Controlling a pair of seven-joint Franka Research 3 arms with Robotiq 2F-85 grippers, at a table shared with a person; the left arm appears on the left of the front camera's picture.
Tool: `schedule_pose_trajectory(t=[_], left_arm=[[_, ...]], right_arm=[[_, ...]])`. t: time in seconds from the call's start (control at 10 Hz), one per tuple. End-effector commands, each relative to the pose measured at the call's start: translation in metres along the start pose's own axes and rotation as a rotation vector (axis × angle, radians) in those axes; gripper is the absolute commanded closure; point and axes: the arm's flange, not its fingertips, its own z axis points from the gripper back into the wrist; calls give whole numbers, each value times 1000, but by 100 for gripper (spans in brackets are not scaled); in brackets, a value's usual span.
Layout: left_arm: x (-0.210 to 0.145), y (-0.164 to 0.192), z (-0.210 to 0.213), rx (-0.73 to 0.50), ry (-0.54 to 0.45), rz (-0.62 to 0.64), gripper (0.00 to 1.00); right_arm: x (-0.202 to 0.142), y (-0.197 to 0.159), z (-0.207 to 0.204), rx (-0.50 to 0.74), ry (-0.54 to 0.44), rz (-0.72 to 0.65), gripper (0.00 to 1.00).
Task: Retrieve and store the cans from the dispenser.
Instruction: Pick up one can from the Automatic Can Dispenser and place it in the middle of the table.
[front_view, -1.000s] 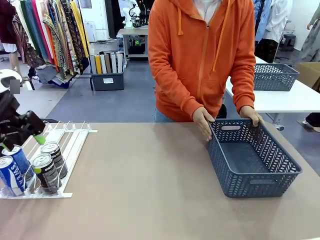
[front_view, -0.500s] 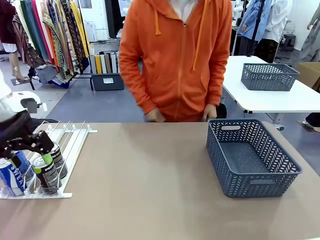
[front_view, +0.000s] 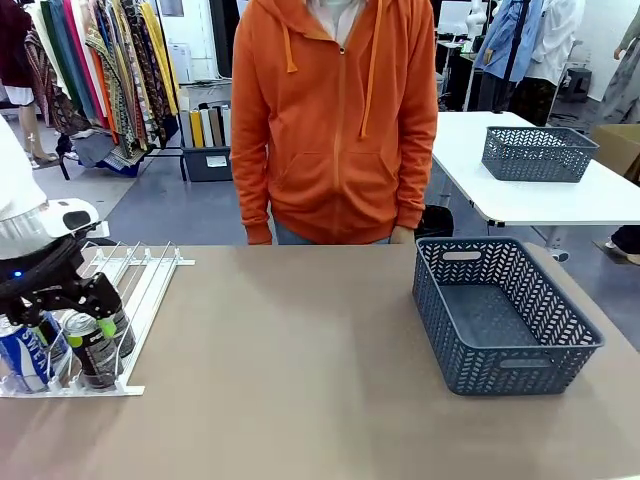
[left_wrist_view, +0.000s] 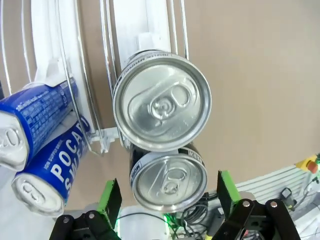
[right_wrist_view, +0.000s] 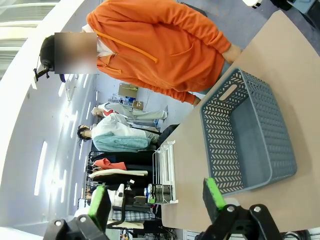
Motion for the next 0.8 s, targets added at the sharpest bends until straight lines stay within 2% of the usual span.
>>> schedule_pose_trajectory(t=[0.0,0.5,0.6,0.7], left_arm=[[8,-2,-5,18,-10,-2,0],[11,-6,-9,38,-18,-4,0],[12,-6,-10,46,-29,1,60],[13,-7,-10,52,-35,-1,100]], right_arm=[[2,2,0,27,-12,18,0],[2,2,0,27,-12,18,0],[2,2,0,27,-12,18,0],[2,2,0,27,-12,18,0]])
